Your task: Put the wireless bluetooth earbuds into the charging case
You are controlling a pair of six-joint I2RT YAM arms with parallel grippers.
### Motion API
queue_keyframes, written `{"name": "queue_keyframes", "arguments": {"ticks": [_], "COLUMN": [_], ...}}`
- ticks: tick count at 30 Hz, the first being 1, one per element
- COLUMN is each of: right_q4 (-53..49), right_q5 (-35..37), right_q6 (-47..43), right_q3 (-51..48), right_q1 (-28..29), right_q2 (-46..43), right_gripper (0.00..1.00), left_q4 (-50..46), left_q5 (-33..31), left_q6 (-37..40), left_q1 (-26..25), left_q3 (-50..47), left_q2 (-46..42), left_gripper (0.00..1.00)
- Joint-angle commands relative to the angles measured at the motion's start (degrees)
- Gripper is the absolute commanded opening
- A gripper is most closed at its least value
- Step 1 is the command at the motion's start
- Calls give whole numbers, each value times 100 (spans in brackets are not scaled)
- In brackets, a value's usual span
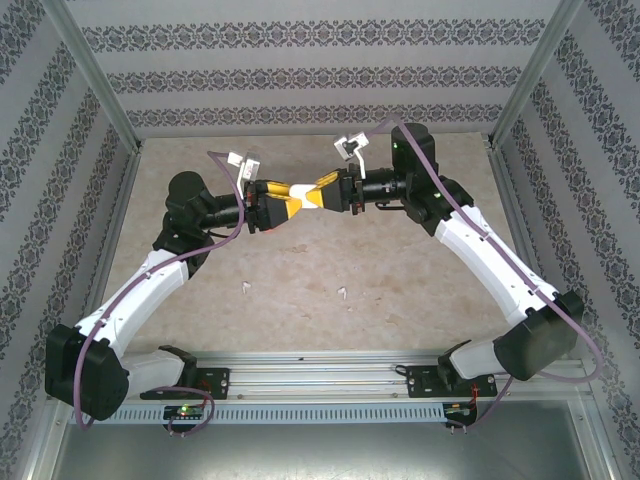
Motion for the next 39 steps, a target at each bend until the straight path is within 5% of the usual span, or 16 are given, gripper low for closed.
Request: {"name": "queue_keyframes", "arguments": {"ticks": [1,7,16,25,39], "right_q4": [41,-129,-143,-241,-522], "right_q5": [-33,8,98,101,520], "right_q6": [-151,-295,-343,-266,274], "right_q3": [204,230,187,142,257], "right_q1": [65,99,99,60,-138], "right_q2": [67,94,58,284,580], "right_gripper": [13,12,23,43,54], "left_q4": [-29,-38,-282,-831,-832], "left_q5": [86,40,-180,-137,-184], "left_q6": [153,152,657,1931,2113], "left_q1": [-53,-54,-61,-55,-62], "left_q3": [214,220,68,-89,-375], "left_q2": [50,86,-134,-549,-721], "left_gripper": [47,36,0,0,0]}}
